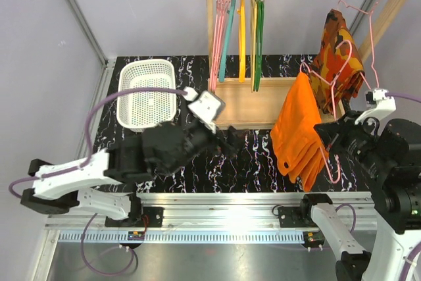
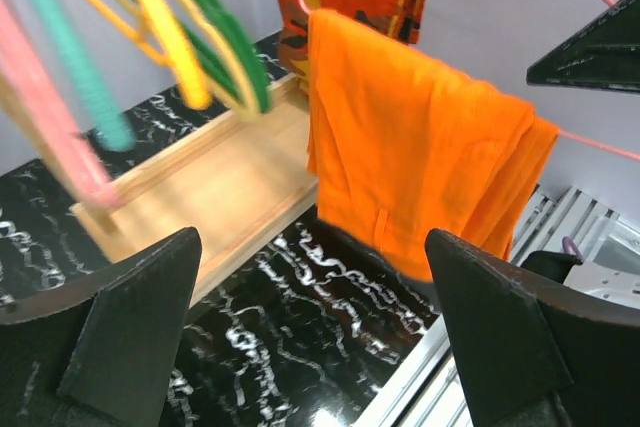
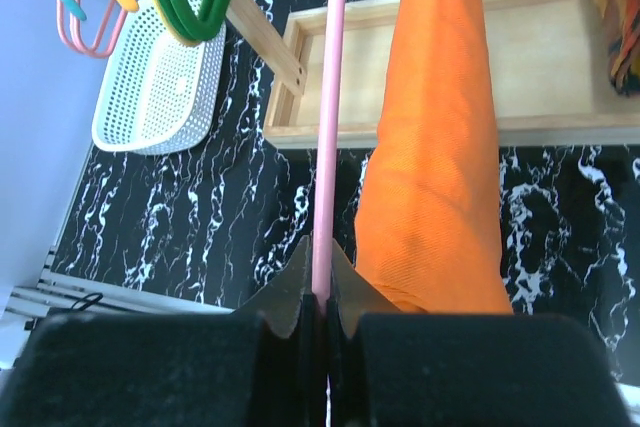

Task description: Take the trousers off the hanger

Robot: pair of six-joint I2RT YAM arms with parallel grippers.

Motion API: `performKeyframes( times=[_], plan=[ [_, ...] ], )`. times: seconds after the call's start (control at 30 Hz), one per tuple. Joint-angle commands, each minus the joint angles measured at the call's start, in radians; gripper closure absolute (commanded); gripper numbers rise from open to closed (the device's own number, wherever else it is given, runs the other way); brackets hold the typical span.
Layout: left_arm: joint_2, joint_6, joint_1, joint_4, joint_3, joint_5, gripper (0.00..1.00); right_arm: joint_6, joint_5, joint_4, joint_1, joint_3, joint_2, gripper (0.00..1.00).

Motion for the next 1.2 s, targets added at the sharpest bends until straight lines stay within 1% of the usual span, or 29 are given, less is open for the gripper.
performKeyframes(
  times=[0.0, 0.1, 0.13, 0.17, 0.27, 0.37, 0.5, 0.67, 0.73, 0.93, 1.1, 1.17],
  plan=[
    [0.065, 0.011, -0.078, 0.338, -0.061, -0.144, 0.01, 0.017, -0.017, 0.177, -0.002, 0.046, -0.031, 1.00],
    [0.180, 0.045, -0.146, 0.382, -0.024, -0.163, 0.01, 0.026, -0.025, 0.164, -0.002, 0.067, -0.031, 1.00],
    [0.207, 0.060, -0.159, 0.385, 0.017, -0.157, 0.01, 0.028, -0.025, 0.164, -0.002, 0.072, -0.034, 1.00],
    [0.261, 0.059, -0.160, 0.383, 0.036, -0.149, 0.01, 0.028, -0.025, 0.164, -0.002, 0.085, -0.034, 1.00],
    [0.332, 0.054, -0.161, 0.399, 0.097, -0.093, 0.01, 0.016, -0.031, 0.155, -0.002, 0.125, -0.031, 1.00],
    [0.382, 0.056, -0.160, 0.394, 0.169, -0.045, 0.01, 0.005, -0.005, 0.149, -0.003, 0.174, -0.023, 1.00],
    [0.459, 0.091, -0.160, 0.415, 0.208, -0.042, 0.01, 0.000, 0.006, 0.130, -0.003, 0.240, 0.000, 1.00],
    [0.511, 0.143, -0.144, 0.437, 0.226, -0.054, 0.01, 0.011, 0.027, 0.152, -0.002, 0.286, 0.003, 1.00],
    [0.531, 0.135, -0.132, 0.437, 0.244, -0.007, 0.01, 0.023, 0.038, 0.172, -0.003, 0.291, -0.002, 1.00],
    [0.563, 0.164, -0.129, 0.477, 0.269, 0.059, 0.01, 0.029, 0.034, 0.173, -0.002, 0.311, 0.006, 1.00],
    [0.602, 0.194, -0.126, 0.481, 0.292, 0.015, 0.01, 0.033, 0.028, 0.173, -0.002, 0.323, 0.001, 1.00],
    [0.613, 0.204, -0.117, 0.477, 0.306, 0.021, 0.02, 0.042, 0.012, 0.181, -0.003, 0.329, 0.000, 1.00]
  ],
)
